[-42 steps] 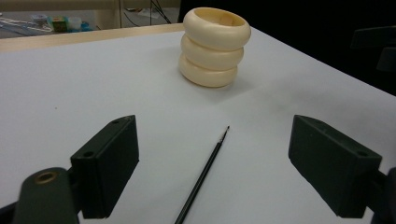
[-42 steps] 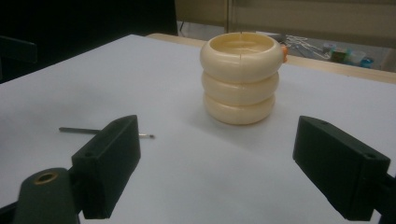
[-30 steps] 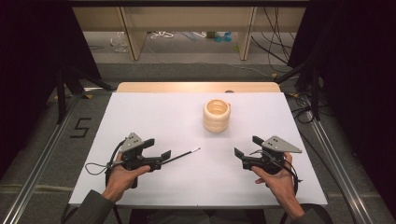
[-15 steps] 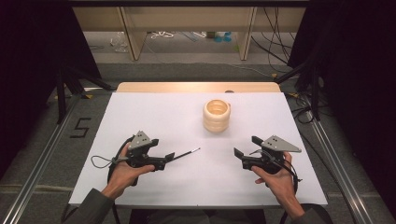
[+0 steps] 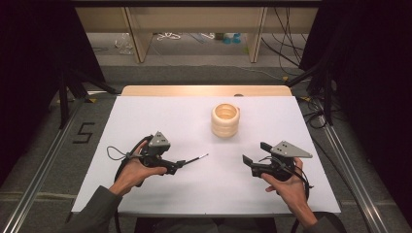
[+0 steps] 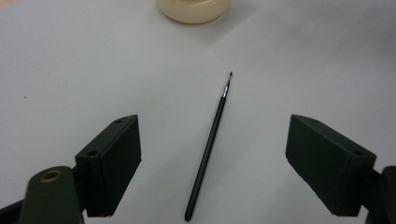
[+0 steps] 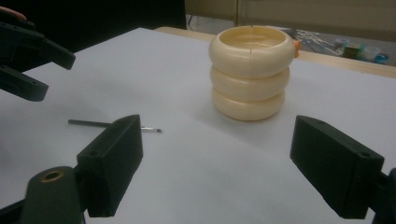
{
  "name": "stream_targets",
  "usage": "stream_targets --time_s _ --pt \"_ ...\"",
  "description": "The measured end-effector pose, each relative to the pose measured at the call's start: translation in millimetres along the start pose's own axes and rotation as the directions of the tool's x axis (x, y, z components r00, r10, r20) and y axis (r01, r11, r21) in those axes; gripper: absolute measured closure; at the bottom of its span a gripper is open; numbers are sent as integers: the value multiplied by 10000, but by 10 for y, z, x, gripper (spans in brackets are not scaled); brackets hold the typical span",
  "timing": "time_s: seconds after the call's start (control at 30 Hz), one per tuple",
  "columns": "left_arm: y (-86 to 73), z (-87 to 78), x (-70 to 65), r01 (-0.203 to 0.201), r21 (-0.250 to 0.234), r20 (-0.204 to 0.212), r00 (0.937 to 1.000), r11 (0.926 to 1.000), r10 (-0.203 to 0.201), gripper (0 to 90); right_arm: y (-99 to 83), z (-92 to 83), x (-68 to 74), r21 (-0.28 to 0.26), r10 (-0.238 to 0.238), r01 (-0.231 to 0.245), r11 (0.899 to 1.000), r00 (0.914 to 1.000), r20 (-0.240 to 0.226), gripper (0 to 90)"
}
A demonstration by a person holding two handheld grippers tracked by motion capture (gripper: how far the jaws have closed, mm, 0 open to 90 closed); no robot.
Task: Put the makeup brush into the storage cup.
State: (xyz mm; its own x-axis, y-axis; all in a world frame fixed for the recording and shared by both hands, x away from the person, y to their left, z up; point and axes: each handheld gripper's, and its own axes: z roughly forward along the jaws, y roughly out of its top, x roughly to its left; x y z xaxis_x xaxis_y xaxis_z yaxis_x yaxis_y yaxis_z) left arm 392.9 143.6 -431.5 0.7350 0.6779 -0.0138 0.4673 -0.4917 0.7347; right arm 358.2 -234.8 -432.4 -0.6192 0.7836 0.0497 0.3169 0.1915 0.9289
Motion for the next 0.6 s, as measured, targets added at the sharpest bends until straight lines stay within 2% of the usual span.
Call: stream_targets --time_s 0.03,0.07,0.1,0.13,0.17,0.2,0.23,0.27,0.33,0.37,0.43,0.5,0.53,0.6 --pt "0 0 0 0 0 0 10000 10000 0 179 1 1 0 -16 -29 29 10000 10000 -38 179" --pt "17 28 -10 -332 329 13 9994 9989 331 181 0 6 1 -47 -35 35 10000 10000 -56 180" --pt "17 28 -10 -332 329 13 9994 9989 331 185 0 6 1 -47 -35 35 10000 10000 -56 180" --pt "25 43 -14 -321 500 70 9995 9982 318 185 2 -1 3 52 -37 37 10000 10000 -37 180" --pt "42 72 -11 -480 837 203 9987 9953 465 186 5 -5 7 83 -67 68 9999 10000 -14 180" --pt "42 72 -11 -480 837 203 9987 9953 465 187 5 -5 7 83 -67 68 9999 10000 -14 180" --pt "66 103 -1 -633 1161 320 9977 9912 600 188 6 -10 6 118 -74 75 9999 10000 -52 180" --pt "81 110 7 -812 1290 361 9964 9883 772 188 5 -7 6 90 -82 82 9999 10000 -29 180" --pt "102 135 3 -794 1365 395 9964 9875 747 190 4 -9 2 87 -92 93 9999 9999 -50 180" --pt "119 137 6 -859 1561 480 9957 9840 793 190 4 -10 1 86 -93 94 9999 9999 -78 180" --pt "150 159 9 -1127 1601 474 9932 9807 1064 195 1 -7 -1 52 -122 122 9999 9998 -148 180" --pt "182 184 16 -1149 1991 677 9923 9732 1033 196 2 -9 3 108 -96 98 9999 9998 -195 180" --pt "188 207 13 -1142 2055 640 9926 9720 1031 195 2 -9 3 118 -98 101 9999 9997 -205 180" --pt "212 251 24 -1287 2330 725 9907 9639 1148 195 -2 -2 2 65 -138 139 9999 9997 -219 180"
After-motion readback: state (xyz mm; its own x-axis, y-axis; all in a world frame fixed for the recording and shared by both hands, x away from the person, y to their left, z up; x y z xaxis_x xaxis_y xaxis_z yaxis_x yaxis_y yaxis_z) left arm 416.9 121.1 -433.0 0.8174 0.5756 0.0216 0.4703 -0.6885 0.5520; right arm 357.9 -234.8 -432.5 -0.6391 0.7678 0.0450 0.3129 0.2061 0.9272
